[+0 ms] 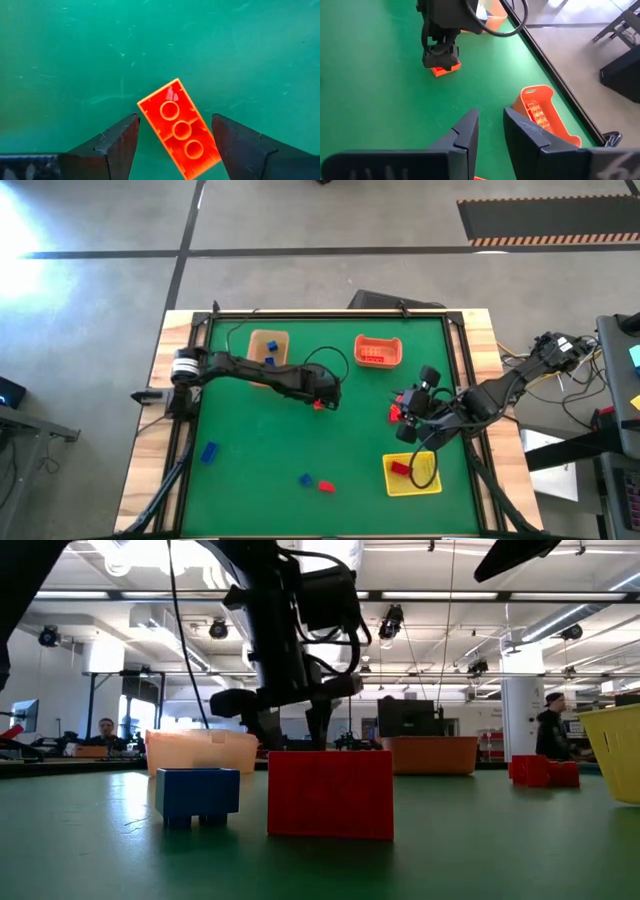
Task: Sort & place blocks by color
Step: Put the orange game piece into the right orange bin
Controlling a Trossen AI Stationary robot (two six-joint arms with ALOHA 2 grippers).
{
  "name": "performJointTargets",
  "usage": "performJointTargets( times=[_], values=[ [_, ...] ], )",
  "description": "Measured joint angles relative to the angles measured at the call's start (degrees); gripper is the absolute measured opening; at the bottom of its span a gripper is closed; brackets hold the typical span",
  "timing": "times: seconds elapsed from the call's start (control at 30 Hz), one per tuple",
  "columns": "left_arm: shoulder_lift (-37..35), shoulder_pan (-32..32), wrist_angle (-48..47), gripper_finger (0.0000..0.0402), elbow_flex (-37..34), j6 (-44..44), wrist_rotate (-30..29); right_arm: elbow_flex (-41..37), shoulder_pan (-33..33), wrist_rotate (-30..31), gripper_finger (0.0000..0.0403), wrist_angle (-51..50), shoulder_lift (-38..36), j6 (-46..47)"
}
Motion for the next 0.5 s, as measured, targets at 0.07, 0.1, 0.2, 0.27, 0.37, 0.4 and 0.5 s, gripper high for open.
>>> performJointTargets(
  times=[0.07,0.1,0.2,0.27,0.37,0.4,0.5],
  values=[
    [0.54,0.00,0.25,0.0233,0.00,0.12,-0.02,-0.08,0.00,-0.06,0.0077,-0.05,-0.13,0.02],
    [0.90,0.00,0.44,0.0233,0.00,0.13,-0.03,-0.08,0.00,-0.06,0.0077,-0.01,-0.22,0.02],
    [1.94,0.00,1.62,0.0233,-0.26,0.14,-0.26,-0.16,0.00,-0.06,0.0079,-0.05,-0.44,-0.05],
    [2.25,0.00,1.98,0.0230,-0.33,0.16,-0.27,-0.10,0.00,-0.06,0.0081,-0.05,-0.50,-0.44],
    [2.23,0.00,2.97,0.0210,-1.07,0.14,-0.29,-0.18,0.00,-0.09,0.0081,-0.04,-0.63,-0.48],
    [2.23,0.00,3.02,0.0199,-1.14,0.15,-0.35,-0.27,0.00,-0.08,0.0079,-0.11,-0.68,-0.48],
    [2.23,0.00,3.02,0.0157,-1.14,0.17,-0.44,-0.29,0.00,-0.08,0.0074,-0.08,-0.79,-0.44]
  ],
)
